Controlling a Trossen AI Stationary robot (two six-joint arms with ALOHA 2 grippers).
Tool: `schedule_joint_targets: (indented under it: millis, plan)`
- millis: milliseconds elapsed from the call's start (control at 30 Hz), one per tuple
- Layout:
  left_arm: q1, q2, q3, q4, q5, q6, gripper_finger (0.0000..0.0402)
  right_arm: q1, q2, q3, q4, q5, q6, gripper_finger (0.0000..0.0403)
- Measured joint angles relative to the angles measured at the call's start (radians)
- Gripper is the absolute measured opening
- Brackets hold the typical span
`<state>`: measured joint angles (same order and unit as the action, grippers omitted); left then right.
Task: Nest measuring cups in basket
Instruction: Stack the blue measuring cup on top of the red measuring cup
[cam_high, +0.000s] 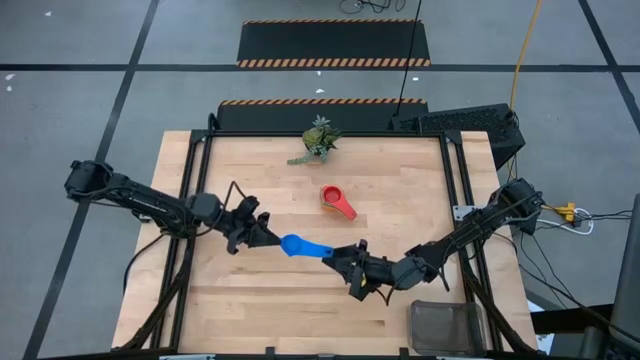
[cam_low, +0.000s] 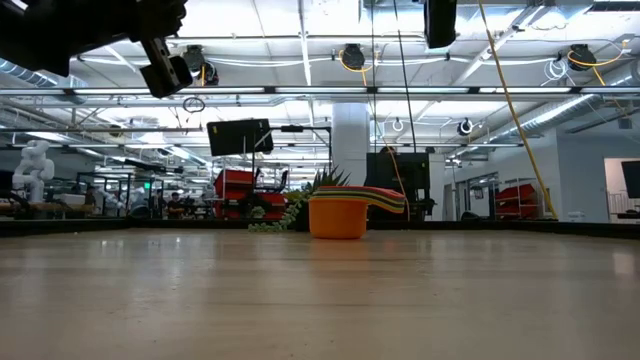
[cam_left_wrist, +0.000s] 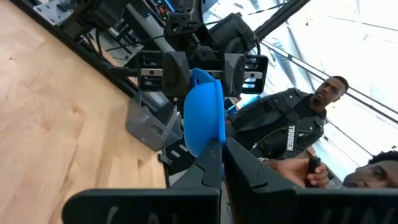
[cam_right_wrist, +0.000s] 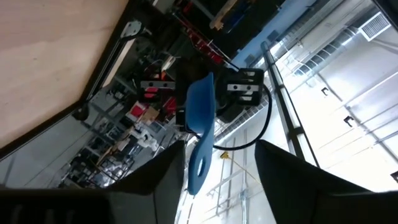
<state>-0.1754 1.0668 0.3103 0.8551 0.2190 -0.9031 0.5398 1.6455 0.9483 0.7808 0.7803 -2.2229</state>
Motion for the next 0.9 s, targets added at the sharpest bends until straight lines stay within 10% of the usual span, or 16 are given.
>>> schedule_joint_targets:
  millis: [900]
  plan:
    - [-0.011,0.000,0.000,-0.027,-0.037,-0.010,0.0014,-0.001,0.000,0.000,-0.002,-0.002,0.009,0.0004]
